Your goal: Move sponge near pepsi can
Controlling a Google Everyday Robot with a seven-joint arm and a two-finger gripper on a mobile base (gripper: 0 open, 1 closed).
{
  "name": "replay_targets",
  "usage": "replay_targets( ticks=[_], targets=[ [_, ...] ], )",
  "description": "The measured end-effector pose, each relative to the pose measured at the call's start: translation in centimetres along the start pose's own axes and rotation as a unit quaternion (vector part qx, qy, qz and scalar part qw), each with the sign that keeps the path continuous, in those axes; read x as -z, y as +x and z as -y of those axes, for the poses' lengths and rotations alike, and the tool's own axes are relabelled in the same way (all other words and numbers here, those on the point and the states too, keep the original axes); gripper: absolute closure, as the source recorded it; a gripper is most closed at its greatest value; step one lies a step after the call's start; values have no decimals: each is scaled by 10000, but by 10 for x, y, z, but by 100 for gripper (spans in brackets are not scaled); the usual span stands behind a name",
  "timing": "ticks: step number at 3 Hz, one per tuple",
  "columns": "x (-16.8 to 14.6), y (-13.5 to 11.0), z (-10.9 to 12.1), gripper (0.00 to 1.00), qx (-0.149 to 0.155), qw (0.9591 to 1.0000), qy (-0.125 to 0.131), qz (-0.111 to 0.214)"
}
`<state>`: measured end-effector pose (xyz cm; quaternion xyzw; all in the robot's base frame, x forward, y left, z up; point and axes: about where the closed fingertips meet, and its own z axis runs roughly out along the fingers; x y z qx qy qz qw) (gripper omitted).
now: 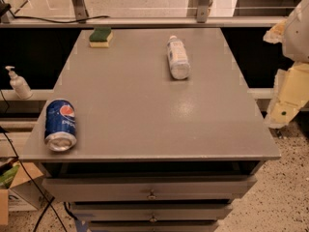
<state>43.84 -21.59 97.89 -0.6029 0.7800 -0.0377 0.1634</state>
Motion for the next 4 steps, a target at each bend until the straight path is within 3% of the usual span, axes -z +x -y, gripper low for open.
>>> replay_targets(
  ticks=[1,2,3,4],
  targets=[
    [0,0,0,0,0,10000,1,0],
    [-3,-12,8,0,161,9994,60,307],
    [-14,-48,25,0,542,9955,70,780],
    [-27,-95,45,0,841,9882,-8,1280]
  ],
)
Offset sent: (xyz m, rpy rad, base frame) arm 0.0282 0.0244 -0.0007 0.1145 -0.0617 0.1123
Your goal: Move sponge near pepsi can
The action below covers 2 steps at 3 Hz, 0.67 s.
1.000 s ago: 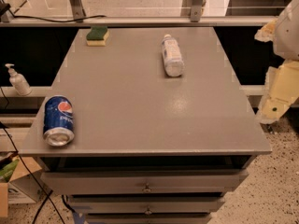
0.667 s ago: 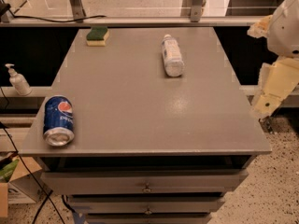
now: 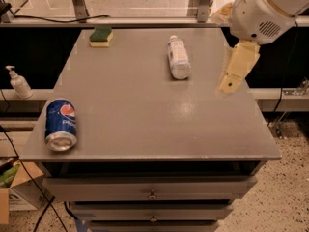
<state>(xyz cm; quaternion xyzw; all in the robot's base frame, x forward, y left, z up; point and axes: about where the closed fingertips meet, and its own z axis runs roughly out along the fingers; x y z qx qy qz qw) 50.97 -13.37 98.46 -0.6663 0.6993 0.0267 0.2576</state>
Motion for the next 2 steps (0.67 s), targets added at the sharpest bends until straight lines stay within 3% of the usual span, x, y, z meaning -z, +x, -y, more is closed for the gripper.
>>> replay_targets(
  ticks=[1,2],
  targets=[
    [-20,-36,28,0,146,9993,-32,348],
    [-21,-39,30,0,173,9991,-25,376]
  ],
)
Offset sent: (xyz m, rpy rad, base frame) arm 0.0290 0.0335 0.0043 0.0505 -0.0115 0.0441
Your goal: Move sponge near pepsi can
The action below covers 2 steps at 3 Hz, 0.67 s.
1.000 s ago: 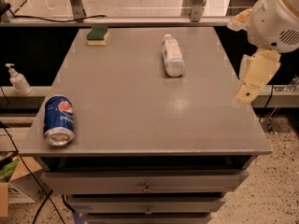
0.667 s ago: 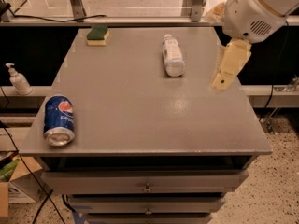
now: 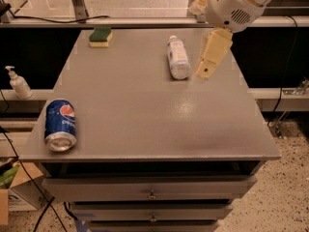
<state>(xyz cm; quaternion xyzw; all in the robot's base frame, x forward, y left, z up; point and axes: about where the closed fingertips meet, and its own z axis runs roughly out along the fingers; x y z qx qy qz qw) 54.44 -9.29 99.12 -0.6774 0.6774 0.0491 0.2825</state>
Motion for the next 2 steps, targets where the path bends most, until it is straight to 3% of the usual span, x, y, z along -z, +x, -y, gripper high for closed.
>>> replay_targets(
  ticks=[1,2],
  targets=[
    [-14,-6,11,0,-164,9997,130,115],
    [-44,-31,42,0,-252,9980,254,525]
  ],
)
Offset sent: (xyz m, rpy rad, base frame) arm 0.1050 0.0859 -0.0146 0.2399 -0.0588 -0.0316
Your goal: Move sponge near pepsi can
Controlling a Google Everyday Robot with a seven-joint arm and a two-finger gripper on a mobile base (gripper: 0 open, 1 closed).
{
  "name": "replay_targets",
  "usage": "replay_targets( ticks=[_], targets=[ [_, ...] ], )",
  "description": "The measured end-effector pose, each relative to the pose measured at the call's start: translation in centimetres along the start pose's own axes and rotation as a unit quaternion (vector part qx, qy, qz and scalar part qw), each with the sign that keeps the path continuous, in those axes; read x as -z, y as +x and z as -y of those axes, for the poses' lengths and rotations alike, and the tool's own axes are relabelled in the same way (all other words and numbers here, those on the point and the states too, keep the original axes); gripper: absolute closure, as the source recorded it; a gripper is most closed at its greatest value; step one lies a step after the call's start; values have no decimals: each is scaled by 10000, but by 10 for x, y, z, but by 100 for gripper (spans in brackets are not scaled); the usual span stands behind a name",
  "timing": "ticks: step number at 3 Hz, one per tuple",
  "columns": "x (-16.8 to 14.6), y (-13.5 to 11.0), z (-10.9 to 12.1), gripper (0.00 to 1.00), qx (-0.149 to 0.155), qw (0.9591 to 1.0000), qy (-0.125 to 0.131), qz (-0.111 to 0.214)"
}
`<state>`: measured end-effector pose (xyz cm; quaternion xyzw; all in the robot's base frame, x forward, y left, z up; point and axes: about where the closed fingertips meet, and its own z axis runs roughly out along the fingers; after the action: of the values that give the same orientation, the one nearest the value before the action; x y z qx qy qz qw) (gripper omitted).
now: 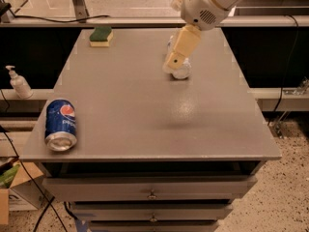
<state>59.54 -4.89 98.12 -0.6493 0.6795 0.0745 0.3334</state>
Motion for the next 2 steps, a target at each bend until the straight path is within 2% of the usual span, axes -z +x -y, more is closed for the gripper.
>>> replay_targets(
  ticks=[1,2],
  targets=[
    [-40,-14,31,0,-304,9989,23,355],
    [-76,-20,58,0,-771,9952,6,608]
  ],
)
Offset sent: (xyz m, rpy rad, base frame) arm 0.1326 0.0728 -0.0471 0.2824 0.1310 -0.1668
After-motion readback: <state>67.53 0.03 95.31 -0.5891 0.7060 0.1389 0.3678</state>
